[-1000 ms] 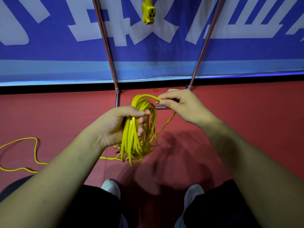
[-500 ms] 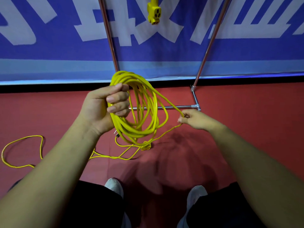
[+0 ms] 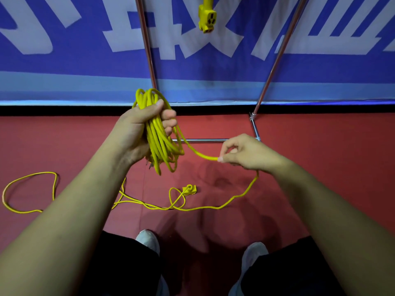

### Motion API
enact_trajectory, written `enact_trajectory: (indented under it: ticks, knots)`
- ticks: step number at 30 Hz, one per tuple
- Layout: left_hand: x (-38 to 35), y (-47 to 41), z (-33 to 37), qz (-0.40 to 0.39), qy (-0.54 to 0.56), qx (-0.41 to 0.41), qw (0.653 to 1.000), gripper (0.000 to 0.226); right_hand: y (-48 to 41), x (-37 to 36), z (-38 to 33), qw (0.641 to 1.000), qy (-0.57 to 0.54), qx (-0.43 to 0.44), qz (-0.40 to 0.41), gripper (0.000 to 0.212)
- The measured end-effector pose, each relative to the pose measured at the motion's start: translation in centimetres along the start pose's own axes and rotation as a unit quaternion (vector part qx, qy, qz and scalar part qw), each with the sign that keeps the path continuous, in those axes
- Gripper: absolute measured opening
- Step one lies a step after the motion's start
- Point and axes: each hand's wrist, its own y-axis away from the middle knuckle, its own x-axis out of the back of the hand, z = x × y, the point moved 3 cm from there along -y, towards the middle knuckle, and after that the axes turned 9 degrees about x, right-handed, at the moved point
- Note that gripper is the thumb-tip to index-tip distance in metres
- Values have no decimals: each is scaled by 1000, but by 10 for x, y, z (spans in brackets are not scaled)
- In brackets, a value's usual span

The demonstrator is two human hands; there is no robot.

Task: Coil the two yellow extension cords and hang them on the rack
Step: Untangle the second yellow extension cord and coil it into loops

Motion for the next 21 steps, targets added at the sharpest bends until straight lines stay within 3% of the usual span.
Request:
enact_trajectory:
  ticks: [3,5,9,12,15,18,21]
  knots:
    - [-3,1,-11,7,-88,14,996,12,19,-2,-29,988,-3,5,-153,10]
    - [-8,2,-25,-21,-122,55,991,12,24,-5,-43,981,-56,25,-185,9]
    - [-24,9,-50,-109,-178,154,966,30,16,-1,-56,970,-195,119,-82,9]
    - [-32,11,-53,-148,-178,172,958,18,9,13,-41,950,-284,130,-8,13]
    - [-35,9,-50,-181,-105,181,961,12,6,22,-8,976,-194,96,-10,3]
    - [-33,5,-49,-172,-75,178,966,24,5,24,30,992,-71,53,-91,11]
    - [-30,3,-49,-149,-54,184,970,19,5,20,57,986,-43,-6,-158,4]
